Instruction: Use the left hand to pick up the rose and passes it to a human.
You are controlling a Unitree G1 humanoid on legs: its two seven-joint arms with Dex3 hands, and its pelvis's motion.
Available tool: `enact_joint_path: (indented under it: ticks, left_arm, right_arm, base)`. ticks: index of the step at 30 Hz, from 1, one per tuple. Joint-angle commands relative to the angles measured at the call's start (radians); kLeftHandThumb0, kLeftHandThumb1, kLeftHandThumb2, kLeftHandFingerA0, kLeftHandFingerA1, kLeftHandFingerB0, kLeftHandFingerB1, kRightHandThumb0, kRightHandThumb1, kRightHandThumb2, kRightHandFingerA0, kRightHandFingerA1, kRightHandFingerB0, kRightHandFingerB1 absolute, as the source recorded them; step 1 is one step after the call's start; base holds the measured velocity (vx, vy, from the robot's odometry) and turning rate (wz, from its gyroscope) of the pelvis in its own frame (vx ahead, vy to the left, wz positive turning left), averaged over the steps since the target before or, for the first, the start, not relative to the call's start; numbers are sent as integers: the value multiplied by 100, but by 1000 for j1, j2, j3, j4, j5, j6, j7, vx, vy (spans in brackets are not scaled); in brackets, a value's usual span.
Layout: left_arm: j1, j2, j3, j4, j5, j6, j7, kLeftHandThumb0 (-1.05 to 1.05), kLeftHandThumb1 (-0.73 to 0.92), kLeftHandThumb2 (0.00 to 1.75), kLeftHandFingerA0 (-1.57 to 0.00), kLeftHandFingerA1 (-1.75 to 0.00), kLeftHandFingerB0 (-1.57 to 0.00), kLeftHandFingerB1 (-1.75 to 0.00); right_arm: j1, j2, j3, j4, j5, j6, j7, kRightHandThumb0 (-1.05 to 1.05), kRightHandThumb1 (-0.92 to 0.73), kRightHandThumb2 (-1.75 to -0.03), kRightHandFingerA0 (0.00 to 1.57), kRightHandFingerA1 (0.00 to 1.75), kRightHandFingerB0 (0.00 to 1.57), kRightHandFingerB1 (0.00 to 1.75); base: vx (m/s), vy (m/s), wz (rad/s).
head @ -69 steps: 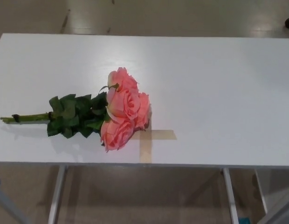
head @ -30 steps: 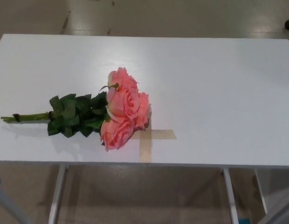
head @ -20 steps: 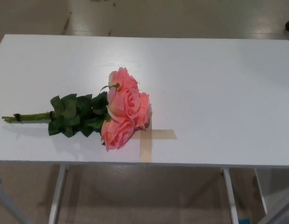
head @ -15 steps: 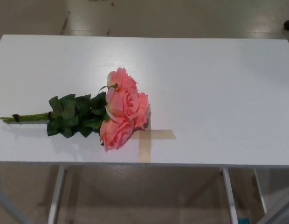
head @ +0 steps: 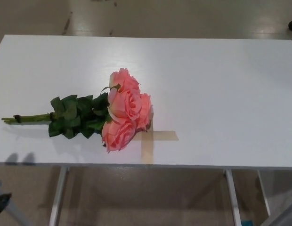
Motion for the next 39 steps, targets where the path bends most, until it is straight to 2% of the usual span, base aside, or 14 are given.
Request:
enact_joint_path:
  ticks: [1, 4, 6, 8, 9, 10, 17, 22, 23, 24, 26, 27, 37, 39]
  left_arm:
    - [-101, 50, -31, 28, 87, 18, 5, -81, 49, 79, 0, -25, 0, -30]
    - [-176, 87, -60, 44, 126, 76, 6, -88, 53, 88, 0, -32, 0, -34]
    - [-226, 106, -85, 60, 152, 112, 10, -93, 55, 63, 0, -17, 0, -29]
    - [-332, 158, -130, 116, 184, 186, -7, -97, 58, 102, 0, -24, 0, -27]
    - [-354, 172, -142, 124, 187, 204, -12, -105, 58, 61, 0, -13, 0, -30]
    - [-379, 190, -152, 126, 185, 229, -23, -84, 46, 94, 0, -2, 0, -12]
    - [-499, 284, -204, 272, 189, 235, -70, -69, 40, 64, -6, -21, -9, -23]
    - [-622, 315, -289, 401, 251, 265, -61, -63, 41, 77, -7, -19, -8, -27]
    - [-646, 319, -314, 414, 280, 285, -53, -58, 37, 77, -3, -24, -5, -29]
    - [-658, 321, -327, 425, 289, 295, -50, -58, 37, 77, -3, -24, -6, -29]
    - [-706, 323, -382, 440, 336, 351, -52, -61, 41, 77, -7, -19, -8, -26]
    - [-720, 321, -401, 456, 354, 350, -45, -58, 37, 77, -3, -24, -5, -29]
    - [-781, 287, -574, 450, 513, 479, -18, -55, 36, 75, -3, -24, -8, -29]
    - [-808, 282, -604, 466, 534, 490, -24, -60, 41, 74, -8, -17, -9, -24]
  right_arm:
    - [7, 2, -11, -2, 25, -5, 4, -62, -76, -64, 48, 35, 29, 31]
    - [9, 0, 4, 1, 15, -27, 47, -61, -77, -64, 47, 35, 28, 31]
    - [10, -1, 10, 3, 15, -36, 65, -61, -77, -64, 45, 34, 28, 31]
    - [14, -1, 16, 2, 12, -54, 77, -61, -77, -64, 51, 36, 28, 31]
    - [16, -1, 18, 1, 13, -57, 76, -61, -76, -64, 52, 36, 28, 31]
    - [16, -2, 19, 2, 13, -57, 74, -61, -77, -64, 51, 36, 28, 31]
    - [3, -7, 31, 3, 11, -51, 74, -61, -77, -64, 50, 36, 27, 30]
    - [-3, -5, 26, 2, 21, -53, 80, -61, -77, -63, 50, 37, 26, 31]
    - [-4, -5, 26, 3, 22, -55, 83, -66, -64, -92, 45, 51, 21, 43]
    - [-4, -5, 26, 3, 22, -55, 83, -61, -77, -63, 52, 38, 26, 31]
    - [-8, -8, 22, 3, 27, -51, 88, -61, -76, -64, 53, 37, 26, 30]
    - [-10, -8, 22, 4, 28, -51, 90, -66, -64, -92, 45, 51, 21, 43]
    - [2, -5, 22, 4, 28, -67, 106, -66, -63, -92, 45, 51, 20, 43]
    - [-5, -6, 24, 6, 25, -63, 104, -61, -76, -64, 54, 38, 26, 30]
  base:
    - [0, 0, 0]
    - [0, 0, 0]
    - [0, 0, 0]
    - [0, 0, 0]
    - [0, 0, 0]
    - [0, 0, 0]
    - [0, 0, 0]
    - [0, 0, 0]
    - [0, 0, 0]
    - [0, 0, 0]
    - [0, 0, 0]
    - [0, 0, 0]
    - [0, 0, 0]
    - [0, 0, 0]
